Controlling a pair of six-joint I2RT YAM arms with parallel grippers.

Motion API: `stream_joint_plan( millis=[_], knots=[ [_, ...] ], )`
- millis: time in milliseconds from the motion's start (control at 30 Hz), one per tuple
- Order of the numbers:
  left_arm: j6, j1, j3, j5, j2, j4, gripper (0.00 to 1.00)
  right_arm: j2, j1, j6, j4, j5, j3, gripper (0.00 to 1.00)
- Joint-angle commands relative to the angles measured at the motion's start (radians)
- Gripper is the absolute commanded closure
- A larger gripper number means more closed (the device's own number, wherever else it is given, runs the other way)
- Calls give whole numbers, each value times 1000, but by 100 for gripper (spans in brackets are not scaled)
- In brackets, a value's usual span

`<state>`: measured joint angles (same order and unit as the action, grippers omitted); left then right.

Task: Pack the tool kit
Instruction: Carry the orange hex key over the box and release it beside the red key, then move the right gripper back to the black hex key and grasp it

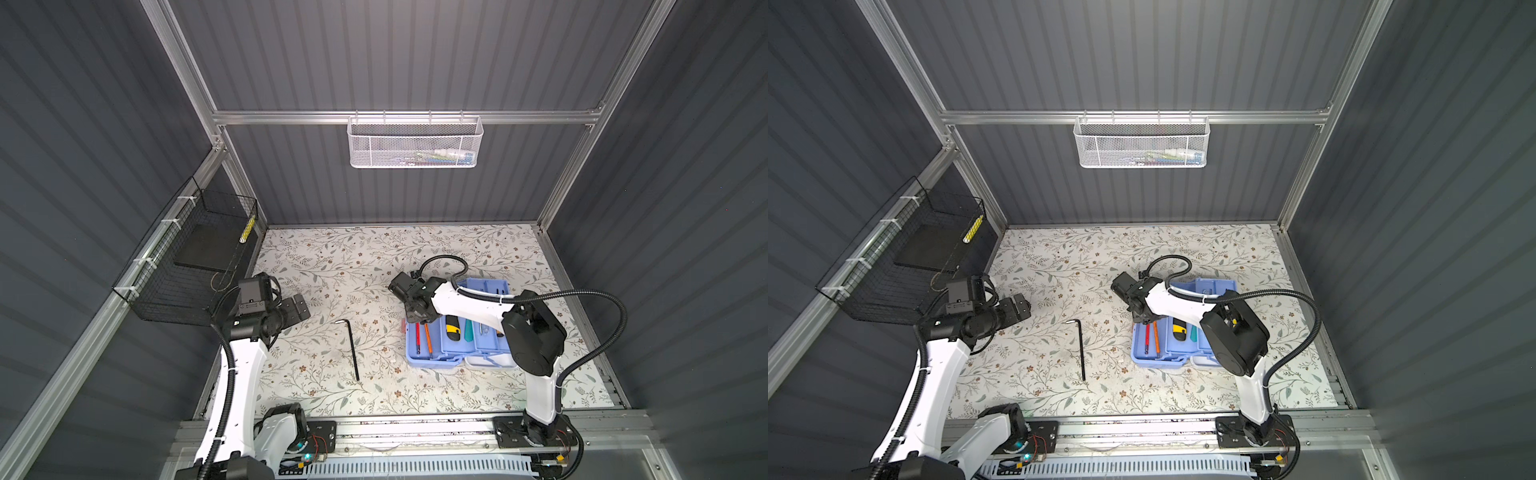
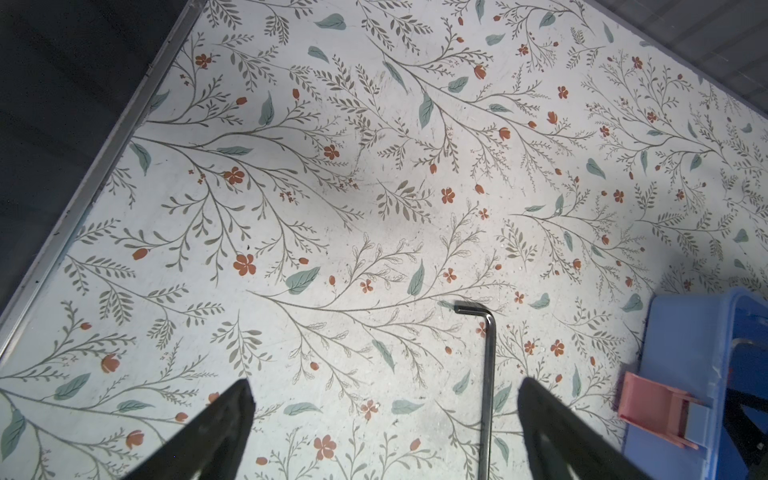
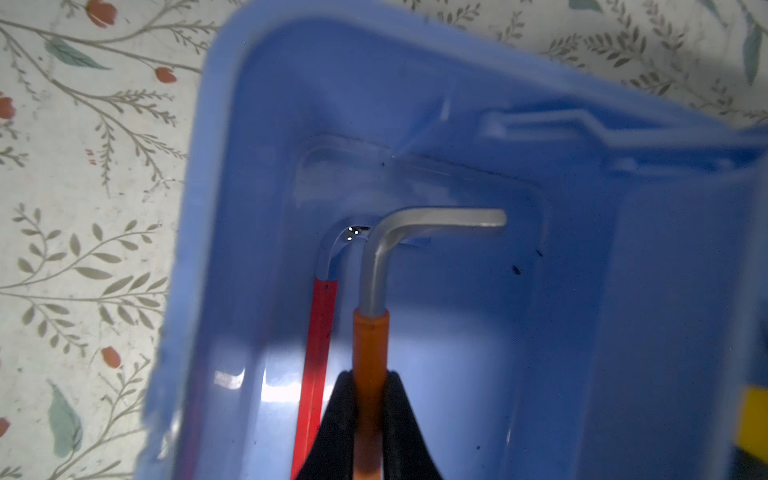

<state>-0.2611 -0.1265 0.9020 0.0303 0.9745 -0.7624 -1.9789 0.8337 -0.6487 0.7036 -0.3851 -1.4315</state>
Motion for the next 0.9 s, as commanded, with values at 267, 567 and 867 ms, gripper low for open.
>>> stream_joint_plan(
  millis=[267,567,867],
  knots=[
    [20,-9,9,4,-7,5,1,-58,-30,-5,27,42,-22,78],
    [19,-9,8,-4,-7,5,1,6,-9,22,77,-5,-61,65],
    [16,-9,10,-12,-9,2,1,52,173,199,-125,107,-192,53]
  ],
)
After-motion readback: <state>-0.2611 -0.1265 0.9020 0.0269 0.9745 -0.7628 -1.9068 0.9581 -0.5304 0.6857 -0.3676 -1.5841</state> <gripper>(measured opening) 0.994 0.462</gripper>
